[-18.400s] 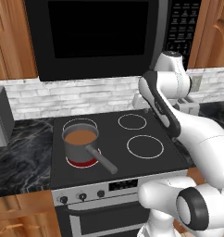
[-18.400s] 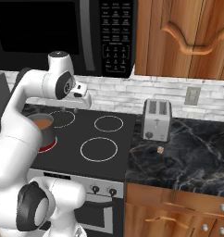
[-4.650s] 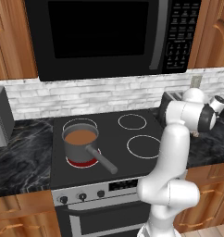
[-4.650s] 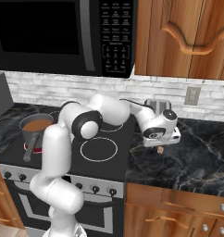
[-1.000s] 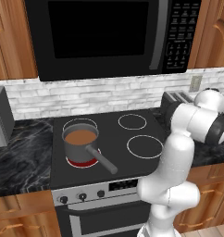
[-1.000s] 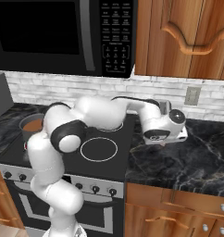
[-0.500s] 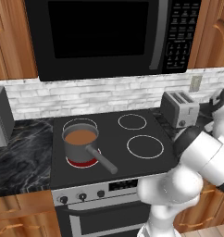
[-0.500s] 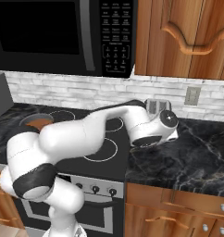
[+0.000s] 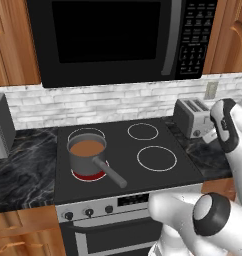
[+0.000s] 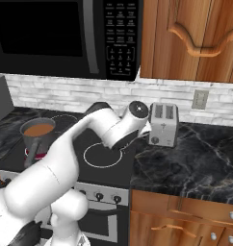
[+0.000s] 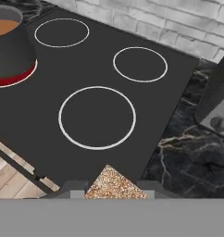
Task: Pick up the sugar cube(s) and place them in the saucepan with hot chocolate.
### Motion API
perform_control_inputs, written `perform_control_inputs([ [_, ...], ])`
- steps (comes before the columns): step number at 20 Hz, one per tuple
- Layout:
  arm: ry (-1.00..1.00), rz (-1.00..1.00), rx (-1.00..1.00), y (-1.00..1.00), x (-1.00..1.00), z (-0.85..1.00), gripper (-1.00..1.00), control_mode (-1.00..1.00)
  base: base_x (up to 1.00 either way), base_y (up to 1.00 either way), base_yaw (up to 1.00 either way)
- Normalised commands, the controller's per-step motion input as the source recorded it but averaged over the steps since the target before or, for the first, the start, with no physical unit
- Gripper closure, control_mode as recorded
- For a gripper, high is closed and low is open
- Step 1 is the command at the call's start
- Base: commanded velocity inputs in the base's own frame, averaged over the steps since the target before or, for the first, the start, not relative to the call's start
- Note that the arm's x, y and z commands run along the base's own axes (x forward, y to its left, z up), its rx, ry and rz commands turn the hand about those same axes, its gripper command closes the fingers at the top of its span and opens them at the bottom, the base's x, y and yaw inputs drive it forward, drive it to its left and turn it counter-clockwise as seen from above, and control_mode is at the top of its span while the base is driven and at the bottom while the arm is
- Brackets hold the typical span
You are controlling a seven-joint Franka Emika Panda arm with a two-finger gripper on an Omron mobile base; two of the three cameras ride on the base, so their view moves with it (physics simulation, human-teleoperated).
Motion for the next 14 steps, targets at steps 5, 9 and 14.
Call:
perform_control_inputs([
  [5, 0.08, 0.15, 0.0, 1.0, 0.0, 0.19, 1.0, -1.0, 0.0, 0.0, 0.0],
  [9, 0.12, 0.13, 0.0, 1.0, 0.0, 0.38, 1.0, -1.0, 0.0, 0.0, 0.0],
  [14, 0.12, 0.1, 0.0, 1.0, 0.0, 0.58, 1.0, -1.0, 0.0, 0.0, 0.0],
])
